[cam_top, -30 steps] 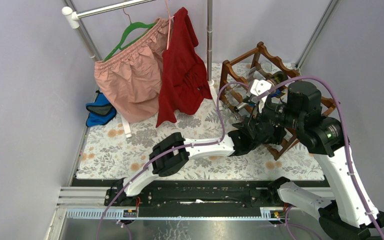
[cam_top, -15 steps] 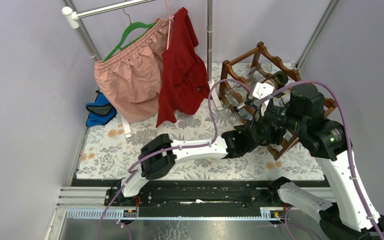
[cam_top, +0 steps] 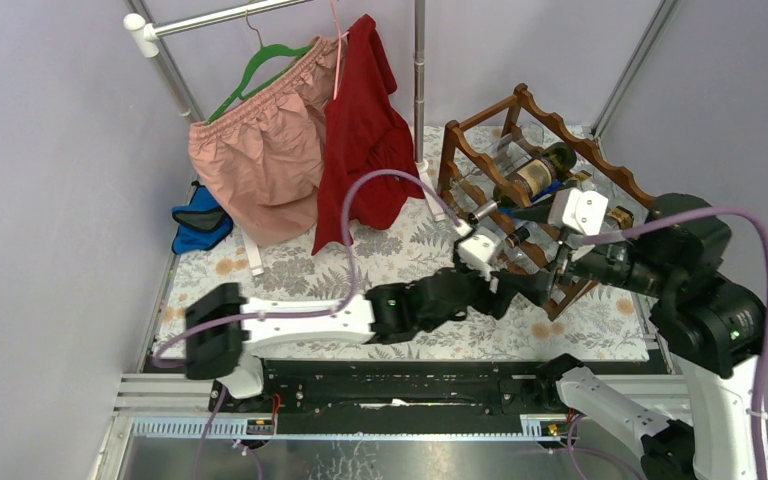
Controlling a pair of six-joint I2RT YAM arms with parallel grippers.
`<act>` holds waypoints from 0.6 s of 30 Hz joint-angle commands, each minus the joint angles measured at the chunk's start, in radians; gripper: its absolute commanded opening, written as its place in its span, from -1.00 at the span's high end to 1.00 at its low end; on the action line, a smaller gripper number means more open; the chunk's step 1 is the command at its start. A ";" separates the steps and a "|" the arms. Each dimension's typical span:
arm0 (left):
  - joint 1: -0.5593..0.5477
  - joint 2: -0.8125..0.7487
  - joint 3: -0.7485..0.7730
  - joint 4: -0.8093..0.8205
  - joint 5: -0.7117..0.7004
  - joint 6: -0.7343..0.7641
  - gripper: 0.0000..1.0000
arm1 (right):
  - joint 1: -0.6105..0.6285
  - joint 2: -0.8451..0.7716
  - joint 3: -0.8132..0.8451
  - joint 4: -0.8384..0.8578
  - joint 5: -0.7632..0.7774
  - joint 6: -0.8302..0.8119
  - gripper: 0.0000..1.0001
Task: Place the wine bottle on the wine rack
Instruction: Place the wine bottle in the wine rack.
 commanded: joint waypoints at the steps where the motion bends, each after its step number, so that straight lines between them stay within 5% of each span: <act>1: 0.003 -0.230 -0.139 0.026 -0.092 0.104 -0.61 | -0.016 0.013 0.103 -0.040 -0.044 -0.002 -1.00; 4: 0.005 -0.425 -0.254 -0.003 -0.147 0.163 -0.93 | -0.028 0.013 0.137 -0.020 -0.023 0.043 -1.00; 7: 0.052 -0.628 -0.288 -0.099 -0.112 0.179 -0.97 | -0.060 0.022 0.155 0.026 0.022 0.133 -1.00; 11: 0.170 -0.811 -0.185 -0.327 0.020 0.164 -0.97 | -0.118 0.049 0.199 0.020 0.044 0.129 -1.00; 18: 0.181 -0.958 0.072 -0.633 -0.020 0.243 -0.97 | -0.203 0.102 0.257 0.061 0.066 0.224 -1.00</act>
